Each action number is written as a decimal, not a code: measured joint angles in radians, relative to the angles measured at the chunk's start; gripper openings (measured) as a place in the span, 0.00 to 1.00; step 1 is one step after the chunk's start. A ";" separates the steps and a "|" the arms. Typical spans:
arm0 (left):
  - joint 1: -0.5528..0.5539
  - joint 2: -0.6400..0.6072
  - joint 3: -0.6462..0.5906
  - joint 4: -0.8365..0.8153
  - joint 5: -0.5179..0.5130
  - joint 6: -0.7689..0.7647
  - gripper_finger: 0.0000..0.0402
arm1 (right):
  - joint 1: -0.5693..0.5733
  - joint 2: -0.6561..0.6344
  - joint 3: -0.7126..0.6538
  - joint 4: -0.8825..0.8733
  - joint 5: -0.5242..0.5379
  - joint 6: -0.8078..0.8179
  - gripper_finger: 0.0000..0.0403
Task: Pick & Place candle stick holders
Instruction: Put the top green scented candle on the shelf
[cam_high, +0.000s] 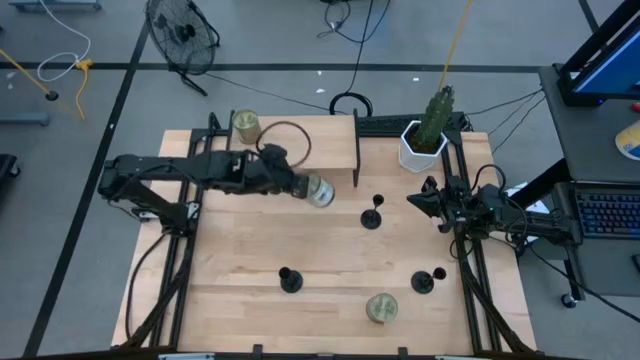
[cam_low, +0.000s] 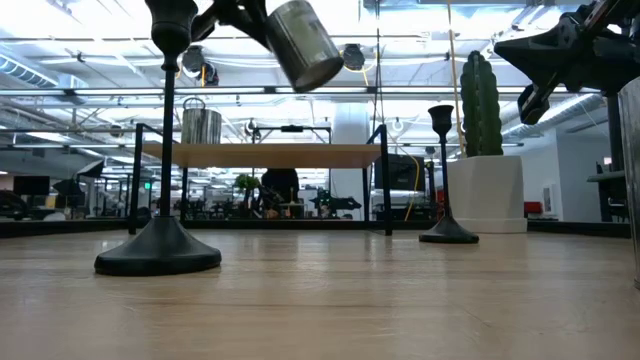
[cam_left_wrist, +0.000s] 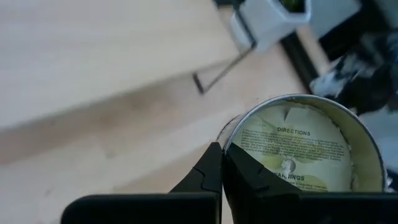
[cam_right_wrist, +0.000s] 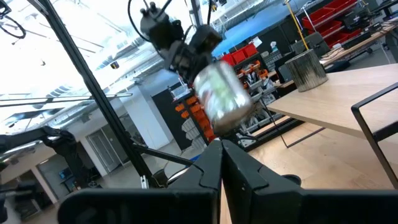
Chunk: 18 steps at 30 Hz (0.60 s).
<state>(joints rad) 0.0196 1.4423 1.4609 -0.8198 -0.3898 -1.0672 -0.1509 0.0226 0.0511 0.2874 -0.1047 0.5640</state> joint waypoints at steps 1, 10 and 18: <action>0.011 -0.009 0.000 0.007 -0.005 0.009 0.01 | 0.000 0.000 0.000 0.000 0.000 0.000 0.00; 0.135 -0.005 0.085 0.012 -0.026 0.141 0.01 | 0.000 0.000 0.000 0.000 0.000 0.000 0.00; 0.253 -0.002 0.158 0.003 -0.057 0.252 0.01 | 0.000 0.000 0.000 0.000 0.000 0.000 0.00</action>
<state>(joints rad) 0.2724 1.4406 1.6190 -0.8172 -0.4464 -0.8149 -0.1509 0.0223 0.0511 0.2871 -0.1047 0.5640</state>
